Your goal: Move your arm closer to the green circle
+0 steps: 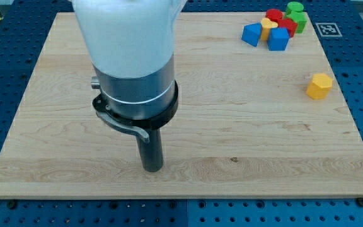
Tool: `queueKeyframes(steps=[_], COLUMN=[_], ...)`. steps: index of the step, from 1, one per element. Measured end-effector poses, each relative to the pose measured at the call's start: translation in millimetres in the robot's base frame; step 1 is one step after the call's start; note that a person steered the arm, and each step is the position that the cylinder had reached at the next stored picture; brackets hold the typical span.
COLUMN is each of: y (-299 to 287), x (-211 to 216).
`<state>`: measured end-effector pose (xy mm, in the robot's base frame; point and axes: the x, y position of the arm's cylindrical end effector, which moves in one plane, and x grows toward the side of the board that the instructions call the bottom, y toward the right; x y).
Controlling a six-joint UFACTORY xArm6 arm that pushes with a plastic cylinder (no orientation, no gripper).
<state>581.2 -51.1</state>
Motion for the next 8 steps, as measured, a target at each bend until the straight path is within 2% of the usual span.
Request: queueKeyframes(steps=[1,2,5,6,7,8], y=[2.7,32.8,208.2,277.0,321.2,320.5], x=[0.0,0.0,-10.1,-25.1,-43.5,-66.8])
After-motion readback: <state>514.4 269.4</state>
